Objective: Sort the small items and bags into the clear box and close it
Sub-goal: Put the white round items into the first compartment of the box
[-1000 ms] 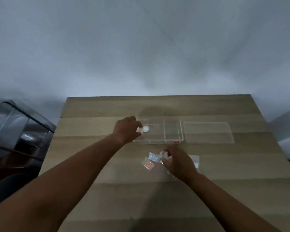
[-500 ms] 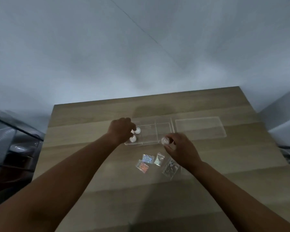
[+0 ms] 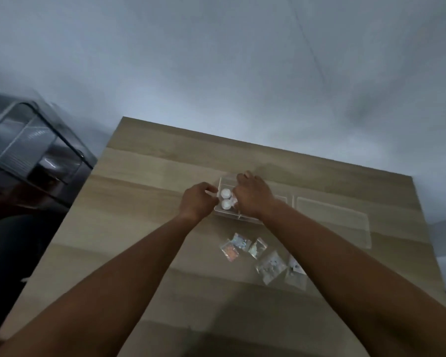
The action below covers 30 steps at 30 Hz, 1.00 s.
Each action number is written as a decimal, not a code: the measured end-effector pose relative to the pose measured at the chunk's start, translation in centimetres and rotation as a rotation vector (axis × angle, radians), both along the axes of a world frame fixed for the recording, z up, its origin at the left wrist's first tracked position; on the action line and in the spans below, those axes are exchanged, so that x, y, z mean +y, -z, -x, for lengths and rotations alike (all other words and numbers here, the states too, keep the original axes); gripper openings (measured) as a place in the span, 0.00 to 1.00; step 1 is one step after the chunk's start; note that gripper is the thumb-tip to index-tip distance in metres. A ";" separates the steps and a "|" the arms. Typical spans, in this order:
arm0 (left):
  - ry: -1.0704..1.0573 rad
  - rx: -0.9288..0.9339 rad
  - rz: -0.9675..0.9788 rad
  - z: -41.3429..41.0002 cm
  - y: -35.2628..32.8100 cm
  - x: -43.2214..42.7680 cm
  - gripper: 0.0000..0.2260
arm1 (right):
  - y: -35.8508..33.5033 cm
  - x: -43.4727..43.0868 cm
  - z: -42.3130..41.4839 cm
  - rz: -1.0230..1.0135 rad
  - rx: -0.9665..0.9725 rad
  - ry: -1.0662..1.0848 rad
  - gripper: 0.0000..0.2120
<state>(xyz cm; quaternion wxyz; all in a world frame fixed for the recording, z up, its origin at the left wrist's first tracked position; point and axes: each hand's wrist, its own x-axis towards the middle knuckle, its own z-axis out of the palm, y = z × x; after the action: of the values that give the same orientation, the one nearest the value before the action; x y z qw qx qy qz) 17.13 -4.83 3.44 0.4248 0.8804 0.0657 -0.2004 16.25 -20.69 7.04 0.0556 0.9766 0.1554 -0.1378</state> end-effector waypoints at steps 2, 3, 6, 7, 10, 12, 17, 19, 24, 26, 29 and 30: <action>-0.032 0.019 0.037 0.0 0.3 0.0 0.12 | 0.3 0.4 -0.4 0.055 0.019 -0.003 0.16; -0.041 0.027 0.051 0.0 0.4 0.0 0.12 | 0.4 0.6 -0.5 0.068 0.031 0.001 0.16; -0.064 0.034 0.086 -0.2 0.7 0.0 0.12 | 0.9 1.2 -0.6 0.105 0.067 0.007 0.15; -0.068 0.034 0.091 -0.2 0.8 0.0 0.12 | 1.0 1.4 -0.6 0.108 0.070 0.010 0.15; -0.069 0.034 0.098 -0.1 0.8 0.1 0.12 | 1.2 1.6 -0.6 0.133 0.069 0.015 0.14; -0.055 0.038 0.090 -0.1 0.7 0.0 0.12 | 1.1 1.7 -0.7 0.190 0.070 0.006 0.15; -0.036 0.045 0.077 -0.1 0.0 0.0 0.12 | 1.6 1.5 -0.7 0.190 0.033 0.009 0.15; -0.040 0.044 0.074 -0.1 -0.1 0.0 0.12 | 1.7 1.2 -0.5 0.145 0.012 0.021 0.16; -0.050 0.033 0.080 0.4 -0.2 0.0 0.11 | 0.3 0.0 0.9 -0.134 -0.007 0.114 0.14; -0.075 0.001 0.067 1.0 -0.3 0.3 0.13 | -0.6 -0.8 2.5 -0.378 -0.091 0.224 0.11; -0.071 -0.088 -0.027 3.0 0.0 1.4 0.19 | -1.1 -2.4 6.2 -0.628 -0.021 0.431 0.09; -0.054 -0.105 -0.045 4.0 0.4 1.7 0.19 | -0.7 -3.0 7.6 -0.640 0.053 0.489 0.09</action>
<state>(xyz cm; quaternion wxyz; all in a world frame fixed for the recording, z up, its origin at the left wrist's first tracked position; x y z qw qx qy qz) 13.12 -3.11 3.05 0.4130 0.8969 0.0715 -0.1409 8.64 -23.72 7.78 -0.2898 0.9489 -0.0452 -0.1167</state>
